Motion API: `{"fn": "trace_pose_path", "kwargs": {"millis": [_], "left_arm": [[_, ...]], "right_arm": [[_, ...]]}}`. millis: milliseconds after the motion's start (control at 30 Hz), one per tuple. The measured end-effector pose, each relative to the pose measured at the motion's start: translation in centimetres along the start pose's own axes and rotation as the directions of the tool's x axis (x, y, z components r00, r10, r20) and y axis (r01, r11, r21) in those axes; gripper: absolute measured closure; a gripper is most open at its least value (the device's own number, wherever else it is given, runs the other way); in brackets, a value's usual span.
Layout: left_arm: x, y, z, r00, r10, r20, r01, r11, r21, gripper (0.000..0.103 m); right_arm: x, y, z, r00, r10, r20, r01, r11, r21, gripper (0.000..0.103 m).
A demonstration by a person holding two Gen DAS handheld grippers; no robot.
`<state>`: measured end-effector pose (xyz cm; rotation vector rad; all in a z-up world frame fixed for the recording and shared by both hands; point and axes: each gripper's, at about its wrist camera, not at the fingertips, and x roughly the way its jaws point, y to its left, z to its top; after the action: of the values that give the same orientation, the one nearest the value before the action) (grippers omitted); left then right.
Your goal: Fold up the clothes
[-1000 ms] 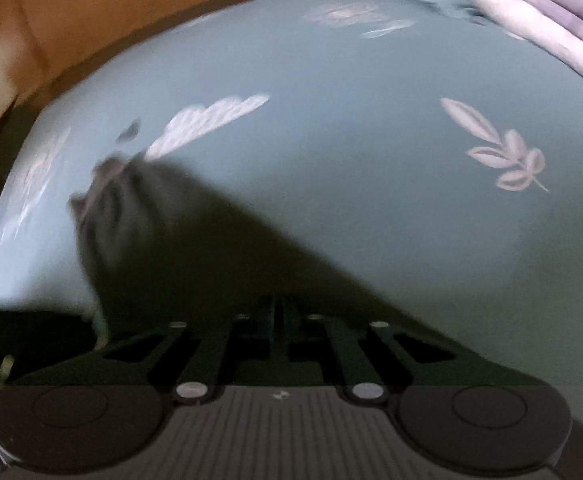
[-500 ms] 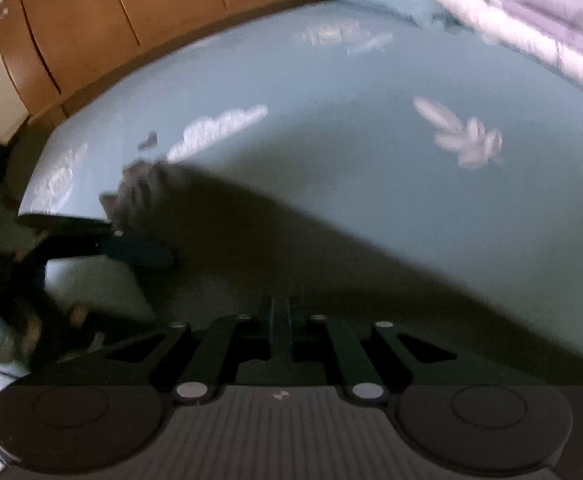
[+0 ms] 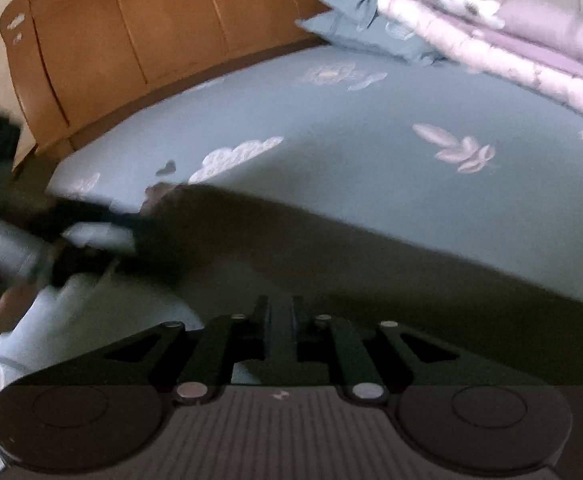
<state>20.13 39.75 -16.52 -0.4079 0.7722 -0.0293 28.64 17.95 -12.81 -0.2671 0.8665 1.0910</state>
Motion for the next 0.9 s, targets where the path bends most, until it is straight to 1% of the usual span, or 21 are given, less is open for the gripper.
{"fn": "trace_pose_path", "kwargs": {"millis": [100,133,233,333,400,467,500,533,567,633,667,733,767,800,833,900], "left_arm": [[0.8,1.5,0.2,0.999,0.046,0.005,-0.046,0.999,-0.024,0.015],[1.1,2.0,0.3,0.998,0.062,0.007,-0.061,0.998,-0.033,0.014],[-0.2,1.7,-1.1,0.997,0.076,0.002,-0.076,0.997,0.019,0.014],[-1.1,1.1,-1.1,0.994,0.101,-0.029,-0.099,0.994,0.052,0.016],[-1.6,0.4,0.1,0.993,0.114,-0.034,-0.114,0.993,0.025,0.016],[-2.0,-0.9,1.1,0.996,0.086,0.01,-0.087,0.995,0.044,0.015],[-1.7,-1.7,1.6,0.998,0.059,0.019,-0.06,0.997,0.047,0.015],[-1.5,-2.4,2.1,0.999,0.031,0.027,-0.033,0.998,0.05,0.015],[-0.8,-3.3,2.5,0.999,0.005,0.031,-0.006,0.999,0.054,0.015],[0.8,-5.1,2.7,1.0,-0.017,0.025,0.015,0.997,0.082,0.015],[1.8,-5.9,2.4,1.0,-0.013,0.013,0.012,0.995,0.103,0.015],[4.0,-6.5,1.6,0.999,0.027,-0.043,-0.022,0.992,0.121,0.015],[4.9,-6.4,1.0,0.995,0.057,-0.081,-0.046,0.99,0.132,0.016],[4.6,-6.7,0.3,0.997,0.063,-0.046,-0.054,0.983,0.175,0.015],[4.4,-6.9,-0.2,0.996,0.071,-0.051,-0.059,0.977,0.203,0.015],[3.7,-7.4,-0.7,0.992,0.097,-0.086,-0.074,0.967,0.242,0.014]], "right_arm": [[0.2,0.3,-0.5,1.0,0.006,-0.016,-0.006,1.0,0.018,0.09],[0.0,0.3,-0.6,1.0,0.009,-0.018,-0.009,1.0,0.027,0.09],[-1.1,0.4,-1.0,1.0,0.015,-0.017,-0.014,0.999,0.031,0.09],[-2.2,0.4,-1.0,1.0,0.005,-0.014,-0.004,1.0,0.027,0.088],[-3.2,0.3,-0.7,1.0,-0.009,-0.002,0.009,1.0,0.03,0.088],[-4.6,0.3,-0.2,1.0,-0.017,0.021,0.017,0.999,0.031,0.087],[-5.4,0.3,0.0,0.999,-0.021,0.036,0.019,0.999,0.031,0.086],[-6.2,0.2,0.2,0.998,-0.029,0.049,0.028,0.999,0.031,0.086],[-7.0,0.1,0.3,0.997,-0.042,0.058,0.04,0.999,0.033,0.082],[-8.4,-0.2,0.2,0.996,-0.058,0.061,0.056,0.998,0.043,0.081],[-9.1,-0.4,0.1,0.996,-0.067,0.062,0.065,0.997,0.049,0.08],[-10.5,-0.8,-0.2,0.994,-0.089,0.064,0.085,0.995,0.061,0.08],[-11.2,-1.1,-0.6,0.992,-0.106,0.066,0.102,0.992,0.068,0.08],[-12.0,-1.4,-0.9,0.99,-0.124,0.067,0.119,0.99,0.075,0.08],[-12.8,-1.8,-1.2,0.988,-0.141,0.067,0.136,0.987,0.083,0.08],[-14.5,-2.6,-1.9,0.982,-0.175,0.07,0.168,0.981,0.102,0.08]]}}
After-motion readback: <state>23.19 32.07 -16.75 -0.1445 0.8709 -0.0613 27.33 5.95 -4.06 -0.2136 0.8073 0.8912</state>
